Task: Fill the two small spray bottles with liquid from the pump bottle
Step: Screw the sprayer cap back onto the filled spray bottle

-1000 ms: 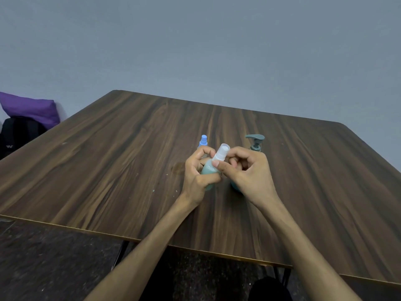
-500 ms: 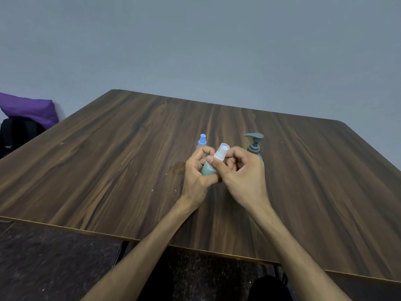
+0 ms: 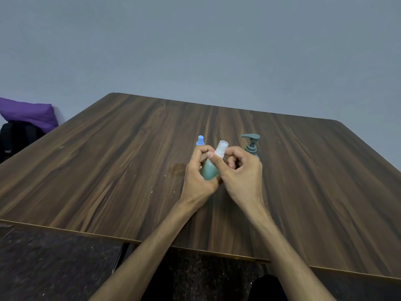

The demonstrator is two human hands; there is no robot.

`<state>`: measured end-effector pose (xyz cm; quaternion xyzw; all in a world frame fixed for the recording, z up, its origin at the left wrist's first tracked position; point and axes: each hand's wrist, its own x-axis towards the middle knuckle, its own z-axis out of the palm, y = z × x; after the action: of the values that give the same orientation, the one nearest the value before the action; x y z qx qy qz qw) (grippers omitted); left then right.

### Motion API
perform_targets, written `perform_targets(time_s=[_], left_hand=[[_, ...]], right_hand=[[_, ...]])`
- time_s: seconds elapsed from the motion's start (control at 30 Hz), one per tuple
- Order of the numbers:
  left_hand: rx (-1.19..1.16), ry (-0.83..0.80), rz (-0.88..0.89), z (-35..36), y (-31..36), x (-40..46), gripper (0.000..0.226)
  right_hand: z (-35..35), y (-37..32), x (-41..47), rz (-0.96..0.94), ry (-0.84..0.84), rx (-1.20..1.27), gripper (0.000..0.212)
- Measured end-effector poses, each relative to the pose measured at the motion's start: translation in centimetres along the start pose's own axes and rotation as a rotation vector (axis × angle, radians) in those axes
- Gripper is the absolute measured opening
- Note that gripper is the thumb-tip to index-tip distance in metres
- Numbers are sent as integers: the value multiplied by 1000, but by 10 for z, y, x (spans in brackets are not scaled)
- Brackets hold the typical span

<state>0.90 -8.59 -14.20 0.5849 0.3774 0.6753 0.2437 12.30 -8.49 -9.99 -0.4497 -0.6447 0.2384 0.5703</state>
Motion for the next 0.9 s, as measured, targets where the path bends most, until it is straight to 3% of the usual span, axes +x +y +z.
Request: perform_targets(time_s=[0.2, 0.43, 0.6, 0.67, 0.8, 0.9], left_hand=[[180, -29, 132, -2, -11, 4, 47], [232, 10, 131, -4, -19, 4, 44], [291, 22, 132, -2, -19, 6, 44], [310, 45, 107, 0, -19, 6, 44], [381, 88, 24, -4, -24, 5, 40], [438, 131, -57, -17, -26, 4, 41]], right_hand=[[-21, 5, 15, -47, -31, -69, 16], [-19, 10, 14, -87, -41, -127, 16], [-17, 12, 15, -154, -84, -259, 27], [-20, 9, 14, -180, -94, -281, 17], [-36, 5, 9, -162, 29, -175, 8], [-51, 7, 8, -124, 101, -86, 14]])
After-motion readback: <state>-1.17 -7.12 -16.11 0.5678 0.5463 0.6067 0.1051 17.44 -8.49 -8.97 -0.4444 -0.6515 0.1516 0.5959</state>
